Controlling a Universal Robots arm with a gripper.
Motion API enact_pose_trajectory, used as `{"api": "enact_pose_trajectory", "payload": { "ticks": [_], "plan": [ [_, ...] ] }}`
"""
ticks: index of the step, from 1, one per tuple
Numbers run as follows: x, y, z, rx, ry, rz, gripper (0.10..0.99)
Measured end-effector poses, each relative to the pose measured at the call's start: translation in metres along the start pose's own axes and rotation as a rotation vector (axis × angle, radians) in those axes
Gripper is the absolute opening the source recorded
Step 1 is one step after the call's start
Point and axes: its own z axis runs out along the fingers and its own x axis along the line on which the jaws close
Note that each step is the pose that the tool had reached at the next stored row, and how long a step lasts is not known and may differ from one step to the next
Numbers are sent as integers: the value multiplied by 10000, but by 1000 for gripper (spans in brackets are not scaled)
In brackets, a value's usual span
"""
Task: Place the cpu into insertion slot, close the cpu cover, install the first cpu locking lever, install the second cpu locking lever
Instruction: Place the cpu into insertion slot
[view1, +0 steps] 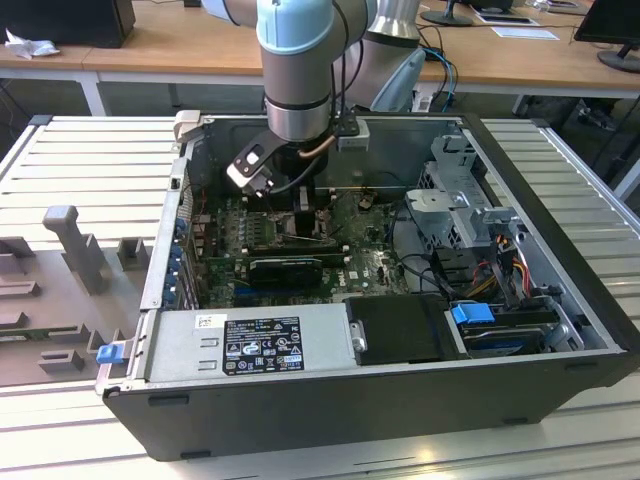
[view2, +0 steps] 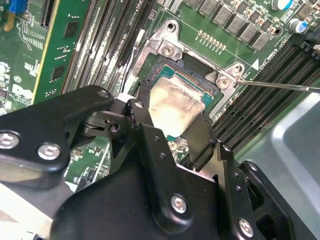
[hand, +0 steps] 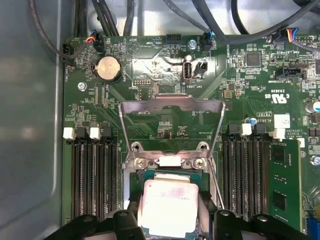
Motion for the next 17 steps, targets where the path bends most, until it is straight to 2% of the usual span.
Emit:
{"api": "enact_pose_trajectory", "payload": {
  "ticks": [4, 9, 10, 17],
  "plan": [
    [-1, 0, -6, 14, 21, -540, 533],
    [-2, -1, -13, 26, -144, -1002, 533],
    [-3, -16, -14, 27, -146, -1095, 533],
    [-3, -24, 11, 31, -153, -951, 533]
  ]
}}
